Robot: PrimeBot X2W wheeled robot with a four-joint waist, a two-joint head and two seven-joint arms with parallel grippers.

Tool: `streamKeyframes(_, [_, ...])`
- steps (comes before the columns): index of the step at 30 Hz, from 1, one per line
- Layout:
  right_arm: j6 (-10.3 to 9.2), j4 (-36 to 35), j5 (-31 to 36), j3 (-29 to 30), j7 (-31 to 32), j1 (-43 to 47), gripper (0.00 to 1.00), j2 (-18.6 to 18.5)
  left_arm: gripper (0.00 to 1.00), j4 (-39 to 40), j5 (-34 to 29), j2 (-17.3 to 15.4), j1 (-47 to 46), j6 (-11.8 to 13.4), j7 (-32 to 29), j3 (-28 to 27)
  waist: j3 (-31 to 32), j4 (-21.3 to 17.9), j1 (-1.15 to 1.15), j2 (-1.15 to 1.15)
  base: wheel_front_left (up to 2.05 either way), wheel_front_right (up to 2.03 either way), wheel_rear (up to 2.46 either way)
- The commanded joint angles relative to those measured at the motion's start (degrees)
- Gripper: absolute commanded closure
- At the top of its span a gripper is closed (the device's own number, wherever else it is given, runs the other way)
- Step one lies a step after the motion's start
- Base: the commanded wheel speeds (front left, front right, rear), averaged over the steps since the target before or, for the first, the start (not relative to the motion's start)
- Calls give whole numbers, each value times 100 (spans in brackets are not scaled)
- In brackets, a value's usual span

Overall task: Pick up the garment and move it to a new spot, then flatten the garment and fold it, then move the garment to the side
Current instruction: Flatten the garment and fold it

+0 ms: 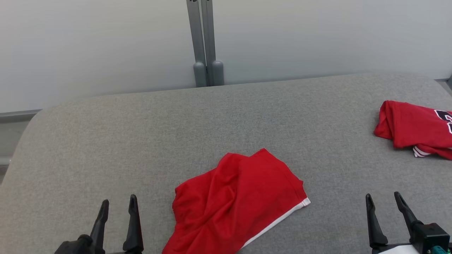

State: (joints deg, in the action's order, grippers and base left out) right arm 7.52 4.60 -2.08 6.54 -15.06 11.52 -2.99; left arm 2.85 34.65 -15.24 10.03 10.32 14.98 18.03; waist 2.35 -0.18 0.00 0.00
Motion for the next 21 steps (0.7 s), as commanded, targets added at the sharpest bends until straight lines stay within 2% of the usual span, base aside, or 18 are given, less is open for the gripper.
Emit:
streamKeyframes(1, [-6, -45, 60, -9, -15, 35, 0, -36, 0, -53, -381, 145, 98, -118, 19, -207, 21, 82, 0, 0, 0, 0, 0])
streamKeyframes(4, [-6, -67, 80, 10, -14, -1, 0, -69, 0, -298, -1094, 512, 283, -558, 17, -619, 32, 169, 0, 0, 0, 0, 0])
streamKeyframes(8, [-6, -52, 107, 53, -14, -65, 0, -60, 0, -722, -1641, 846, 429, -1147, 18, -1047, 37, 240, 0, 0, 0, 0, 0])
streamKeyframes(10, [-6, -43, 120, 44, -14, -100, 0, -58, 0, -787, -1830, 974, 439, -1349, 18, -1273, 27, 254, 0, 0, 0, 0, 0])
streamKeyframes(15, [-6, -33, 116, 8, -14, -122, 0, -44, 0, -792, -2101, 1162, 428, -1579, 18, -1730, 15, 263, 0, 0, 0, 0, 0])
streamKeyframes(21, [-6, -1, 103, -76, -14, -132, 0, -38, 0, -744, -2268, 1225, 373, -1691, 19, -1979, 0, 217, 0, 0, 0, 0, 0])
